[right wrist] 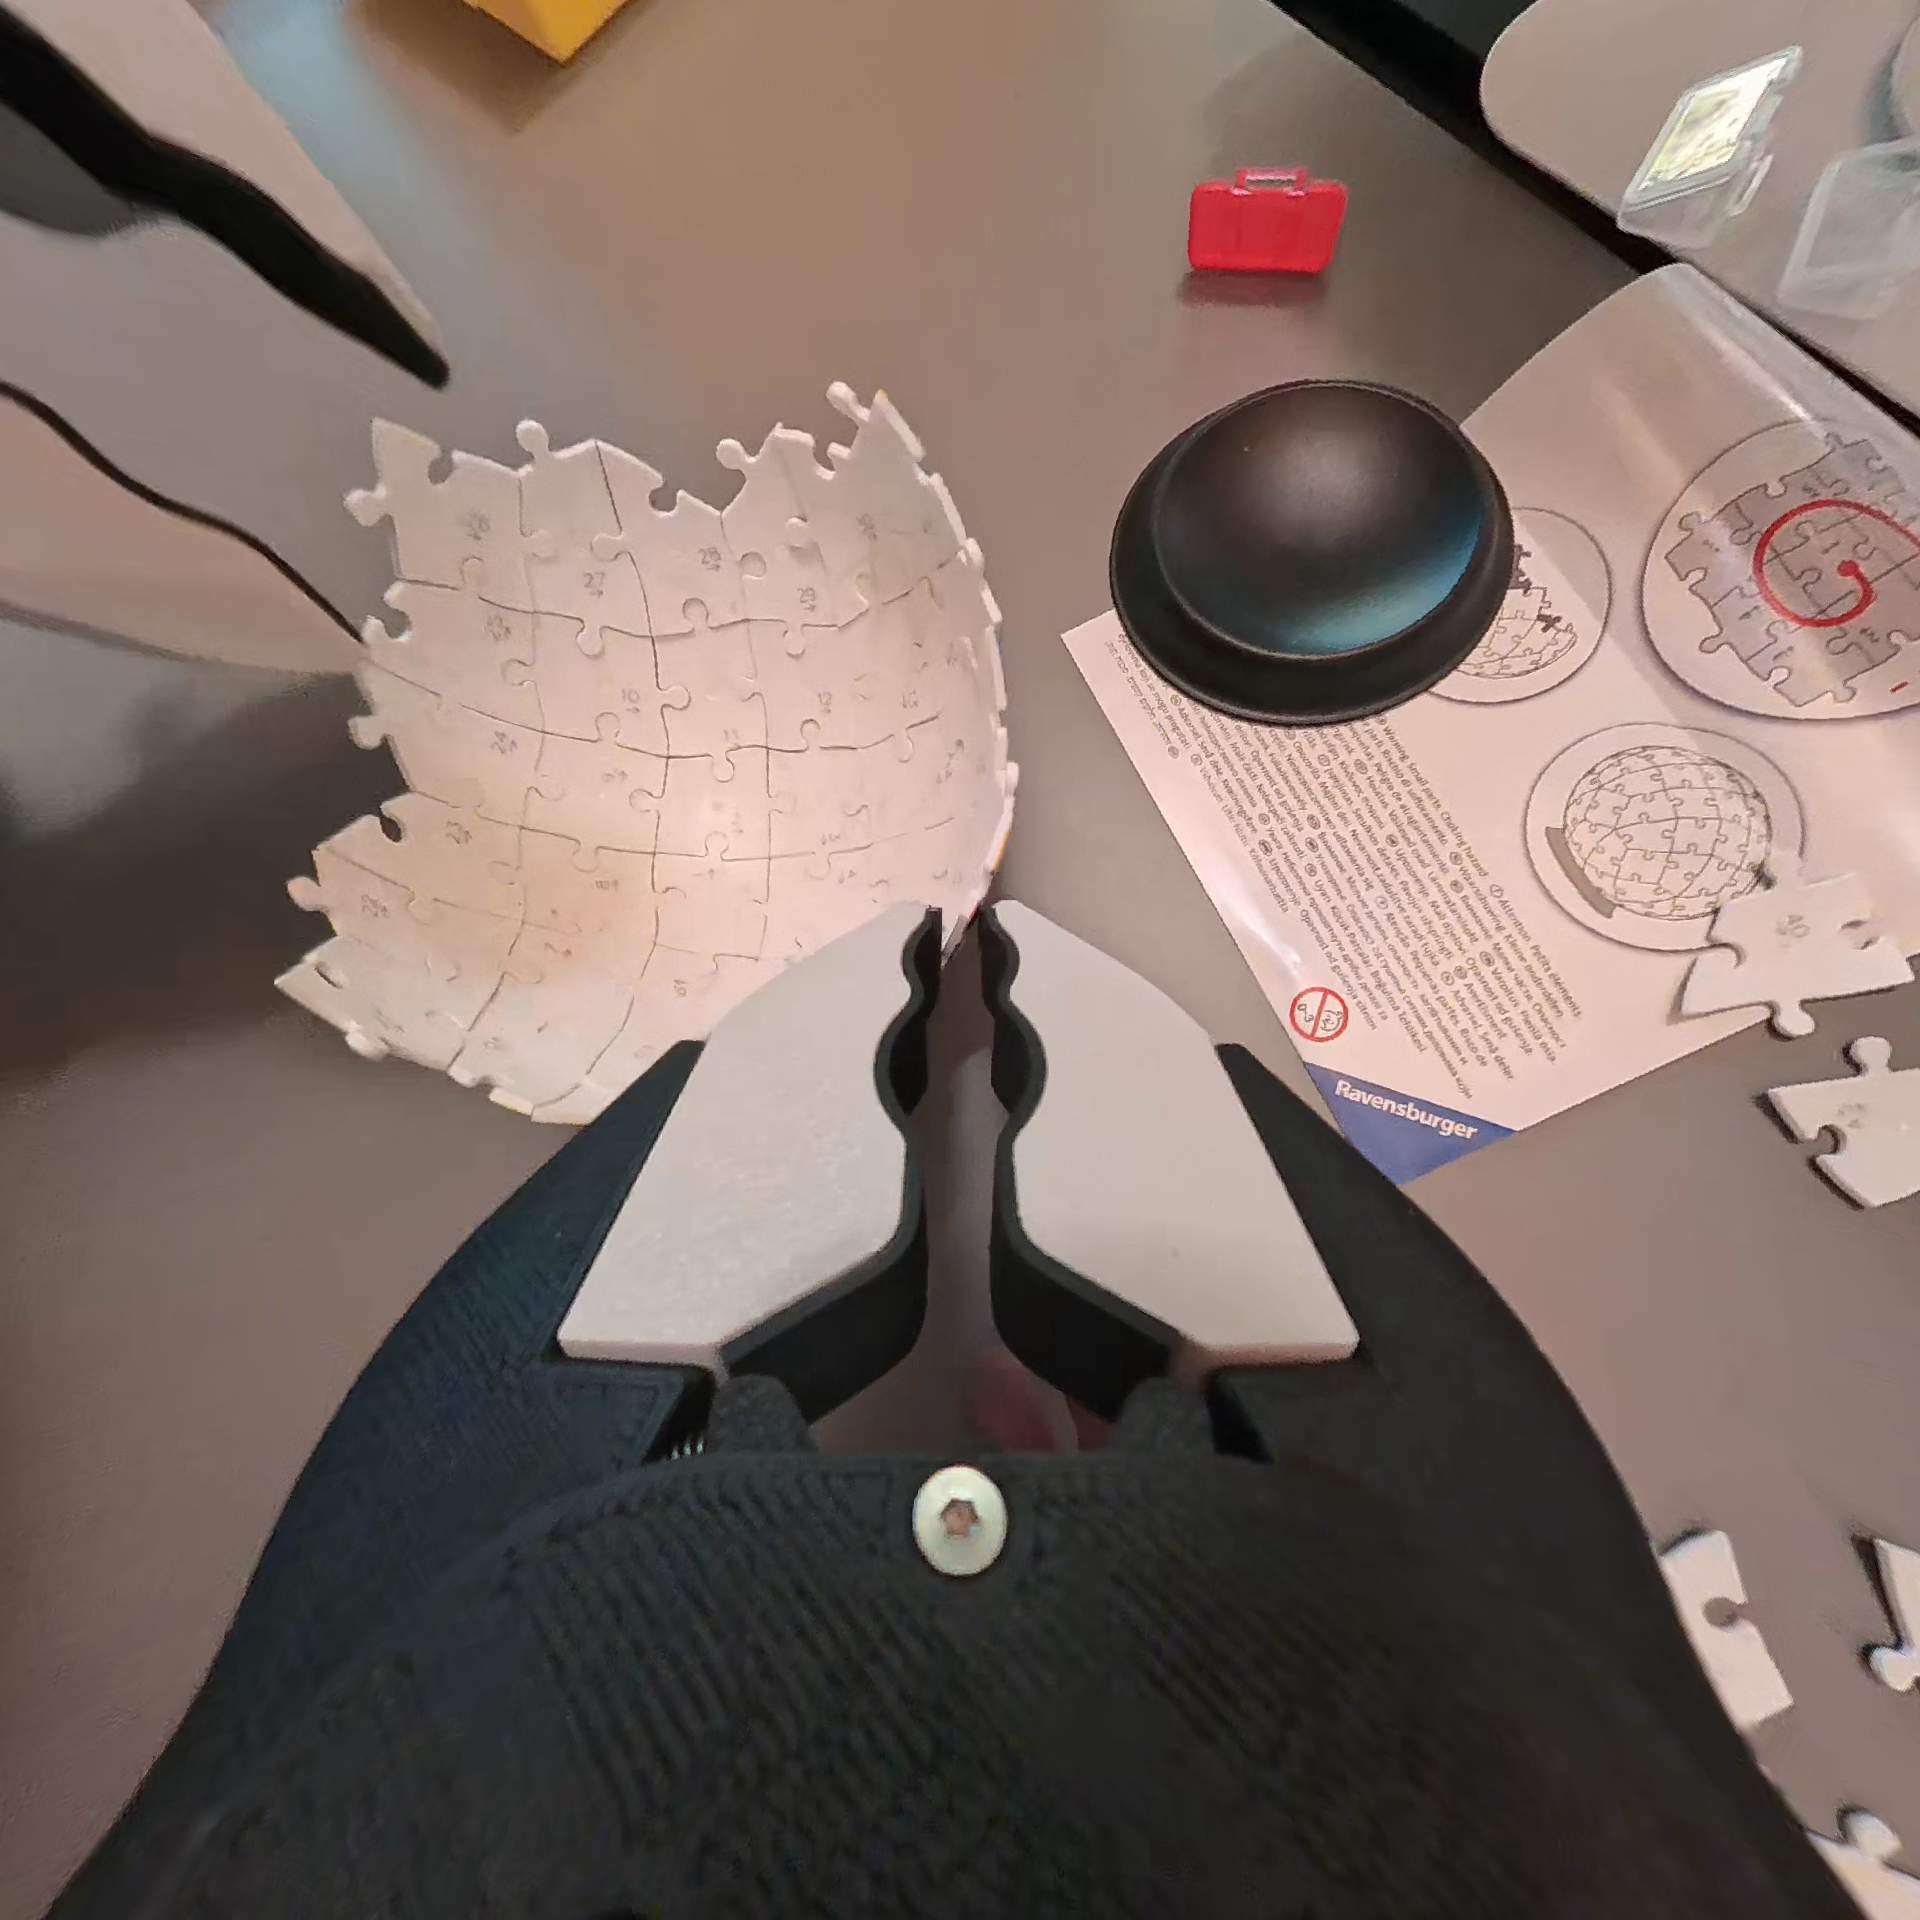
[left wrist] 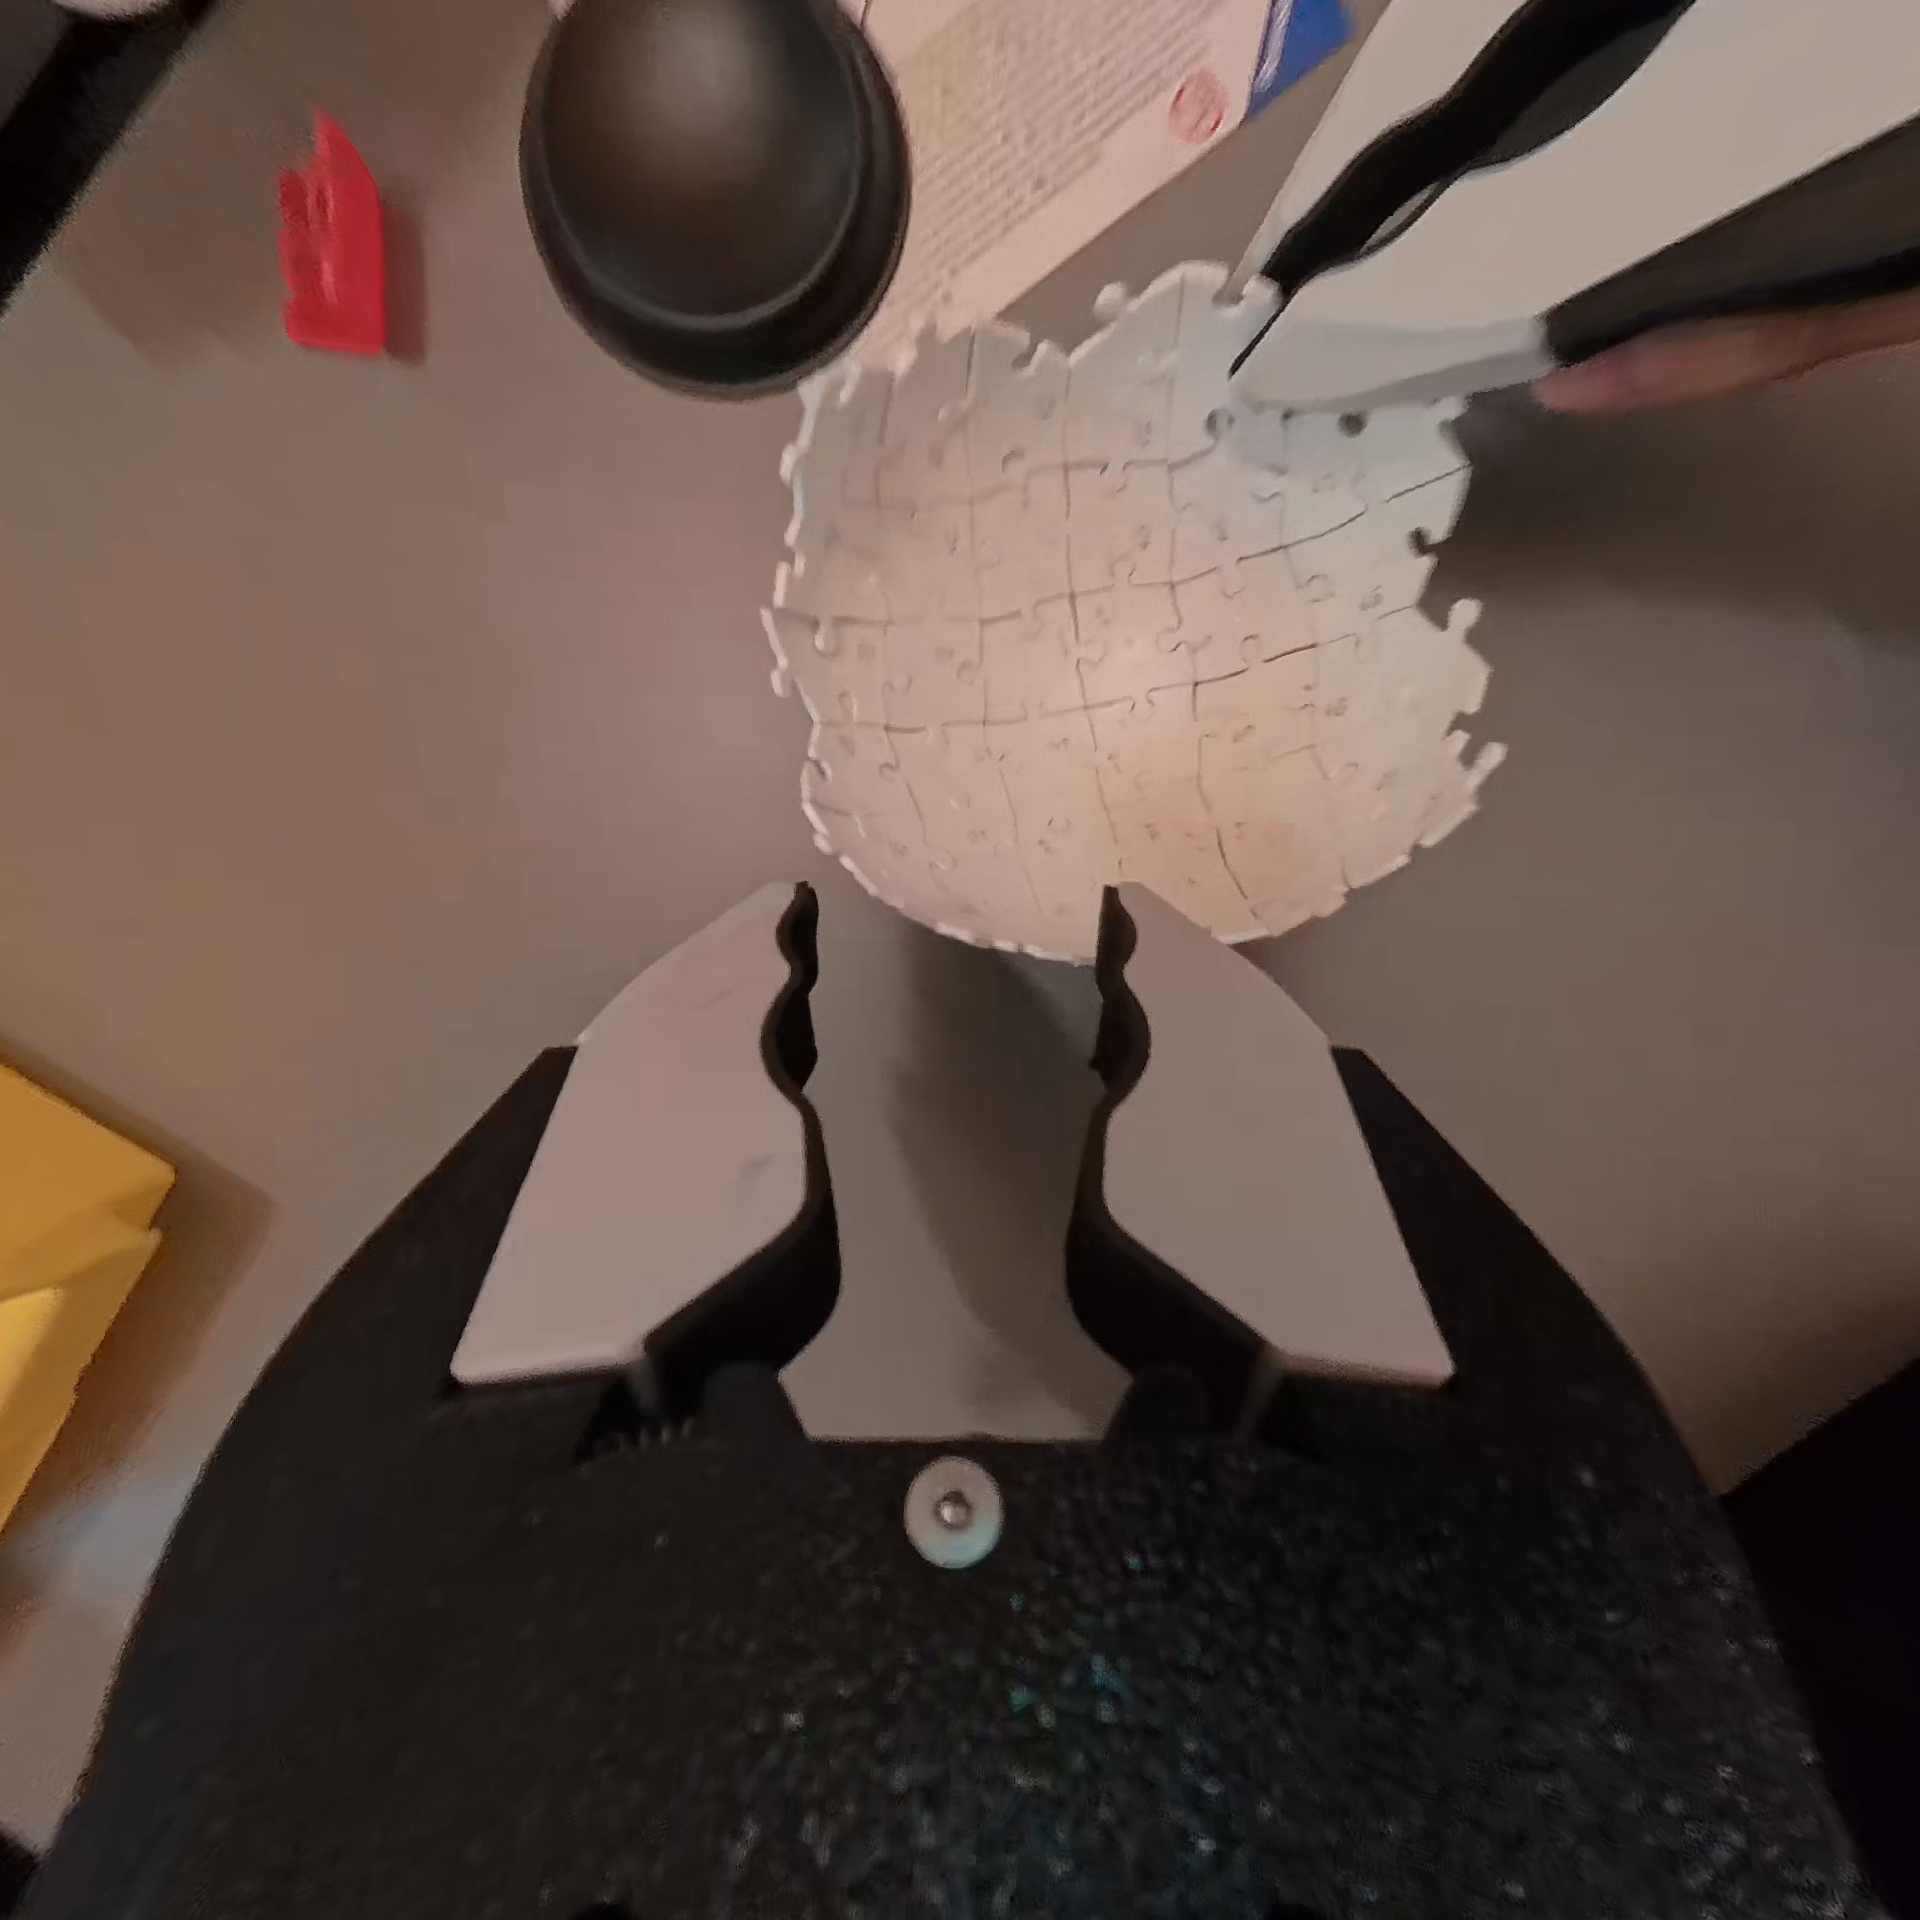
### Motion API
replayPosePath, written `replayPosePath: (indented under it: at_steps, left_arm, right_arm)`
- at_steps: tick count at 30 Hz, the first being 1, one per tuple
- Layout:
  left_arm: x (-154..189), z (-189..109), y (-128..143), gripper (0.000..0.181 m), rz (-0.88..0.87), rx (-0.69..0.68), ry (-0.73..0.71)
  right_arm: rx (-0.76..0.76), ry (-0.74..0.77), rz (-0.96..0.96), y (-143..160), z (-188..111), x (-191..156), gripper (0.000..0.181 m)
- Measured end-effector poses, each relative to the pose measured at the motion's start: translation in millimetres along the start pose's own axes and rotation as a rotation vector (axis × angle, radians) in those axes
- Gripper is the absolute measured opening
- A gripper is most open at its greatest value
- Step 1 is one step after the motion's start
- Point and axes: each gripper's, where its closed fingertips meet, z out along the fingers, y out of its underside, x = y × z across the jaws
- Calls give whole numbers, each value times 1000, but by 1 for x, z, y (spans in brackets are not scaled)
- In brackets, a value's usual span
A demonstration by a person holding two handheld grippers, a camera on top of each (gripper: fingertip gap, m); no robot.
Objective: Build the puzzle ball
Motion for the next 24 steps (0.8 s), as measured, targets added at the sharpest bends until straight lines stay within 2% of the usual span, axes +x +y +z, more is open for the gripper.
replayPosePath:
  at_steps: [5, 12, 15, 19, 24]
  left_arm:
    - [-20, -19, -27, 51, 57, 163, 91]
    - [-38, -1, -76, 50, 49, 355, 311]
    - [-31, 19, -72, 49, 111, 258, 370]
    - [-39, 50, -60, 42, 245, 87, 299]
    - [-32, 64, -57, 36, 320, -1, 355]
  right_arm:
    - [-51, 13, -50, 4, 1, 3, 8]
    - [-68, 7, -28, 2, 2, 9, 15]
    - [-73, -5, -12, 2, 3, 9, 15]
    - [-84, -19, -18, 2, 5, 8, 15]
    - [-89, -26, -24, 0, 6, 9, 14]
